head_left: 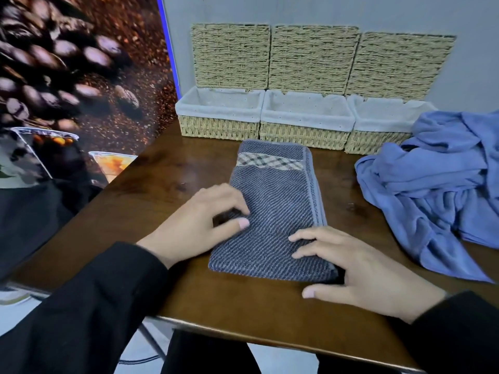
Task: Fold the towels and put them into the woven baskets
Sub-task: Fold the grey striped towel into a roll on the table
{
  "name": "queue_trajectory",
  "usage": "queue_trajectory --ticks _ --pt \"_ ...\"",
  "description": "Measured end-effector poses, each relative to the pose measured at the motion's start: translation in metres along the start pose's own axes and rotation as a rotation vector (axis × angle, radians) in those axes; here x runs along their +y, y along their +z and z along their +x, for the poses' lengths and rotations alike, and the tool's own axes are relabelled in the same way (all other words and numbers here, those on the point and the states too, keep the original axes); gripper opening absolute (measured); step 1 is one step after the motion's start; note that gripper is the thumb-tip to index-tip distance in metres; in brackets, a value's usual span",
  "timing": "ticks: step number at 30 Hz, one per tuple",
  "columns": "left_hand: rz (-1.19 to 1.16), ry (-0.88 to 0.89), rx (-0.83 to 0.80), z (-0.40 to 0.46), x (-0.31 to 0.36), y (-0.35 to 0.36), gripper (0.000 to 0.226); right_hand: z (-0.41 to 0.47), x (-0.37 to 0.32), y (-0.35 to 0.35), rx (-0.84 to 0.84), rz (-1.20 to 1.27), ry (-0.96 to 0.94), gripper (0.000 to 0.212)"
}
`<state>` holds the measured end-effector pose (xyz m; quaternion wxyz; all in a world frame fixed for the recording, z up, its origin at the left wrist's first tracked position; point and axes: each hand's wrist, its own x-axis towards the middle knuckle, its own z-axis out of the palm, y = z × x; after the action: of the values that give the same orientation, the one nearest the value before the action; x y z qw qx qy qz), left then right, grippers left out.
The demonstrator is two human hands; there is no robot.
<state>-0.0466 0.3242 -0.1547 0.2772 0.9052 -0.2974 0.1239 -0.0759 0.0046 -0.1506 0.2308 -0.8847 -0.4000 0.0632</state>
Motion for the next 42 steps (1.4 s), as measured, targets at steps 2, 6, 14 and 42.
queue_trajectory --ticks 2,6,14,42 --pt "0.142 0.133 -0.086 -0.012 0.009 0.001 0.030 0.001 -0.001 0.004 0.053 -0.048 -0.012 0.040" --pt "0.175 0.180 -0.122 -0.026 0.016 -0.003 0.044 0.006 -0.008 0.011 0.151 -0.151 -0.015 0.025" --pt "0.209 0.162 -0.156 -0.028 0.021 -0.004 0.060 0.011 -0.018 0.011 0.399 -0.006 0.158 0.007" --pt "-0.174 -0.381 0.163 -0.019 0.010 -0.002 0.036 0.028 0.002 0.008 0.543 0.202 0.386 0.034"
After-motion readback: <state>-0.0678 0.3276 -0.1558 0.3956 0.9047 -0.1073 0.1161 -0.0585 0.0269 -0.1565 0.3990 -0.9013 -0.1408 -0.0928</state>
